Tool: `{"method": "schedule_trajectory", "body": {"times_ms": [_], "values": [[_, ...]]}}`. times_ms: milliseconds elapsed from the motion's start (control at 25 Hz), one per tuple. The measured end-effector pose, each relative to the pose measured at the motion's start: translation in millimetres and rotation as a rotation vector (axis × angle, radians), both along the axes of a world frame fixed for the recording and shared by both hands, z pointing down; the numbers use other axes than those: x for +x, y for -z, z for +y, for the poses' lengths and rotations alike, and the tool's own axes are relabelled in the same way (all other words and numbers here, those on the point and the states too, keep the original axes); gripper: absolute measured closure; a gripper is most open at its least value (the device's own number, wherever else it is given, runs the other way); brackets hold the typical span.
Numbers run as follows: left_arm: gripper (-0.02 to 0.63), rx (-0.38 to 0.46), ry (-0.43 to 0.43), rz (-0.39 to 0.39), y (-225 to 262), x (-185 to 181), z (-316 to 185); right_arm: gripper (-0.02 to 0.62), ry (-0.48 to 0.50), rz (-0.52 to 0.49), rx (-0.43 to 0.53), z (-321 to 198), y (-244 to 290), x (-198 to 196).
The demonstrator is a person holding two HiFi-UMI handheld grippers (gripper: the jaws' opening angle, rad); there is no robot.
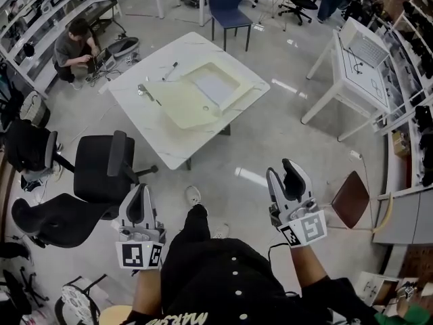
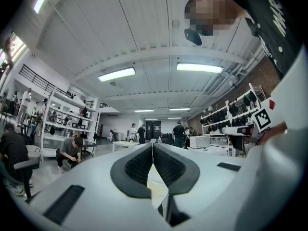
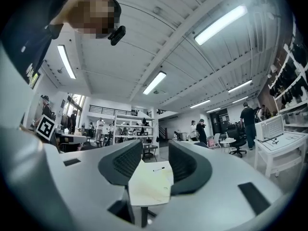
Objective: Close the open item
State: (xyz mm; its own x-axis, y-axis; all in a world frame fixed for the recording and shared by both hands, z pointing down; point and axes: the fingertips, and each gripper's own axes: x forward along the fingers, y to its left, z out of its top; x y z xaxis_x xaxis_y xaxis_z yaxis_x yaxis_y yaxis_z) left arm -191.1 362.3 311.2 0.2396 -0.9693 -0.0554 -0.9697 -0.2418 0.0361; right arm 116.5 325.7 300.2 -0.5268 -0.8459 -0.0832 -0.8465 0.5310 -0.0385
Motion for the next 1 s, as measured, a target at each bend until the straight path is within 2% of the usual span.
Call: {"method": "schedule_trajectory", "body": {"times_ms": [80,160,480,760,1000], "values": [[0.584,0.009,0.005,0.003,-1,-2,-10,0.359,0.008,0.017,0.011,-10,-1,-3],[0.584,0.015,0.011,0.004,-1,-5,-22,0.321,0.013,0.028,0.021,-22,-1,-5],[0.584,0.029,0.052,0.004,2,-19,-85,0.316,0.042,0.064,0.025,-86,1,-11],[0.584,0.029,0.103,0.007,5,-48,-158,0.316,0.059,0.075,0.017,-164,7,-26],[0.584,0.026,0.136,-0.002,8,-78,-217,0.316,0.101,0.086,0.002,-232,10,-60]]}}
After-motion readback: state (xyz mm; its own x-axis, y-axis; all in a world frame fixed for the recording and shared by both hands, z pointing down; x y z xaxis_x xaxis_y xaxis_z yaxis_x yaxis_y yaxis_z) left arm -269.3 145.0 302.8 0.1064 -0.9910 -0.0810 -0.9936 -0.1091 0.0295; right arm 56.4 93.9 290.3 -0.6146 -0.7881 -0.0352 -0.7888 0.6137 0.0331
